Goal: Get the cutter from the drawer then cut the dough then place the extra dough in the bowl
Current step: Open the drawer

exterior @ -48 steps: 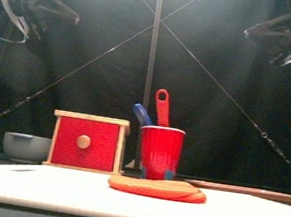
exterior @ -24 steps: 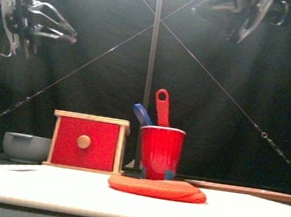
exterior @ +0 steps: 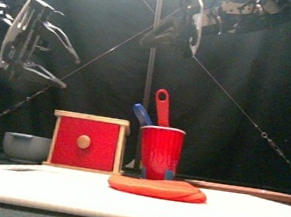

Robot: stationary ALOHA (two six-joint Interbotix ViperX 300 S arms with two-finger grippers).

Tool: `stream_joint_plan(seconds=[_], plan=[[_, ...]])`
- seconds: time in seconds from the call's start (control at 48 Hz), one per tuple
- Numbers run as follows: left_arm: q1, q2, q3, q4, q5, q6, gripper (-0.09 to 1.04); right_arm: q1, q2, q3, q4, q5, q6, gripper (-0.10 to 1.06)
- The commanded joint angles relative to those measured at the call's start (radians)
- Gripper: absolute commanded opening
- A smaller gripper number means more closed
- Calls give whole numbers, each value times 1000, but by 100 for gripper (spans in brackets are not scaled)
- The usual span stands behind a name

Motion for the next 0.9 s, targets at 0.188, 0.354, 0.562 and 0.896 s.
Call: stream_joint_plan(seconds=[0.188, 0.354, 0.562, 0.896], plan=[[-3, 132, -54, -130, -72, -51, 89, -81, 160, -232, 8, 212, -6, 4], [-3, 224, -84, -135, -80, -87, 89, -104, 273, -359, 2, 348, -11, 4], [0, 339, -140, -137, -81, -129, 89, -114, 402, -520, -26, 520, -12, 4], [15, 462, -196, -166, -109, -173, 89, -114, 532, -680, -80, 719, -14, 4]])
